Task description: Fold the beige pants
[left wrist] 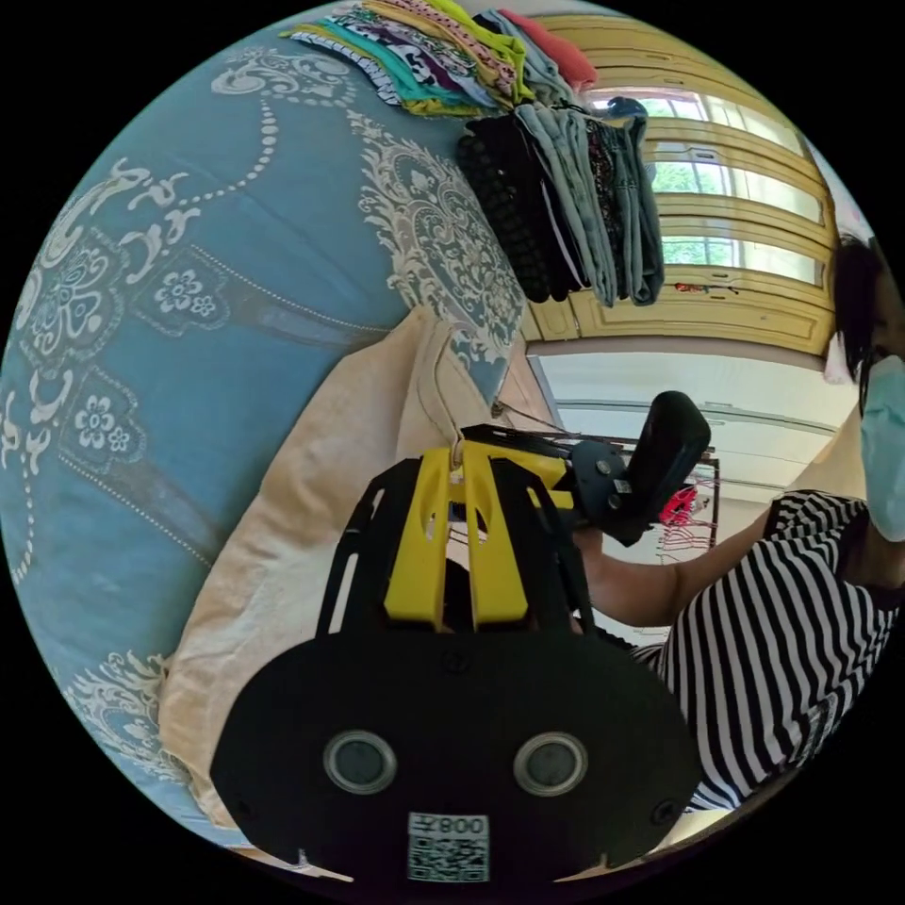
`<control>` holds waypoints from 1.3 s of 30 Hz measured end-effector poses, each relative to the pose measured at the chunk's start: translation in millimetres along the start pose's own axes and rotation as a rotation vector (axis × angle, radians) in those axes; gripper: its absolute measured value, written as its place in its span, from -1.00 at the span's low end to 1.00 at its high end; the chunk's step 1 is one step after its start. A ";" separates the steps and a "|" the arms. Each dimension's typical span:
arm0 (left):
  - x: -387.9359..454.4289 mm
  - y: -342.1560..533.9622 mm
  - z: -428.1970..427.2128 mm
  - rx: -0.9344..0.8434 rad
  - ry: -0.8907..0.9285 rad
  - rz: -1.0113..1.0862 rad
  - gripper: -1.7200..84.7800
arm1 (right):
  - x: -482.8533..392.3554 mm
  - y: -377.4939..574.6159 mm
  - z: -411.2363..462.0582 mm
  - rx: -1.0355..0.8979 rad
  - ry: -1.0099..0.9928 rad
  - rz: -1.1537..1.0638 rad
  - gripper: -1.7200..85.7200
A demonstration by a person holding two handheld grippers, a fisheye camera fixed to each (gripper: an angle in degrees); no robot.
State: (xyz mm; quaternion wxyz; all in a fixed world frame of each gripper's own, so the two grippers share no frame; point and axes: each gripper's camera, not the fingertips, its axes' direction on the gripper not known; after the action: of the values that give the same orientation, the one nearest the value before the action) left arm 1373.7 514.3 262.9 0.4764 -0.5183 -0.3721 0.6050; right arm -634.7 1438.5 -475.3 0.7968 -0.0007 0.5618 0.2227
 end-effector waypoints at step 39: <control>90.5 -57.0 73.3 -0.167 -0.820 0.369 -0.92 | 226.7 111.1 8.2 0.066 -0.469 0.582 -0.91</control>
State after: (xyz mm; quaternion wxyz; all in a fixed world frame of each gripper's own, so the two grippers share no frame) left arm 1311.8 619.9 305.7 0.1304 -0.3303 -0.4790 0.8028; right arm -605.7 1620.8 -647.6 0.8067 0.2357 0.3474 0.4159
